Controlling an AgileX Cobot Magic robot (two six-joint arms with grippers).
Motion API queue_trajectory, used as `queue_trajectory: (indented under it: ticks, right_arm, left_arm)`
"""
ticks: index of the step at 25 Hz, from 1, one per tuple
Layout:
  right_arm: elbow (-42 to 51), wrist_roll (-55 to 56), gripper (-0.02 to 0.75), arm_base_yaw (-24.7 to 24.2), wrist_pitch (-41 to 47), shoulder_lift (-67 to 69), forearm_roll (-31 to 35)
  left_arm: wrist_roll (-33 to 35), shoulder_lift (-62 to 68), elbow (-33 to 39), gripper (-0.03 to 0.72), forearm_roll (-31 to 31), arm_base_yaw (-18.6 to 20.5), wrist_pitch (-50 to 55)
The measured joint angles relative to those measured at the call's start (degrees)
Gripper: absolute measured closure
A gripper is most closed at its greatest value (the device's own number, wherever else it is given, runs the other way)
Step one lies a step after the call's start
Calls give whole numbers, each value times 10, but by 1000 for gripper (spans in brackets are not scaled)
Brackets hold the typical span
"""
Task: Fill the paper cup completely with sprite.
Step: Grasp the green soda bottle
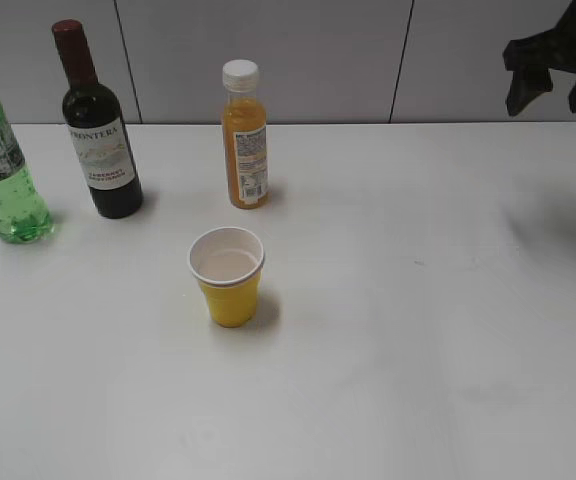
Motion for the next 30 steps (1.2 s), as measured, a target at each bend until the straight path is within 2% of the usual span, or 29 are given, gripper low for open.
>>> queue_trajectory:
  ticks: [3,5,11,17,25,30]
  right_arm:
    - [-41,-6,150,-14,110,24,14]
    - [-48,-8,151,-14,153,27,14]
    - [-32,-13,151,-14,168,2,14]
    - [117,-21,151,-14,169,-96,-7]
    - [332,-23,151,-14,103,-277,-9]
    - [438,-23,151,-14,84,-383,-9]
  left_arm:
    - [0,0,0,98,0,0,0]
    - [0,0,0,98,0,0,0]
    - [0,0,0,98,0,0,0]
    - [0,0,0,98,0,0,0]
    - [0,0,0,97,0,0,0]
    - [0,0,0,58,0,0,0]
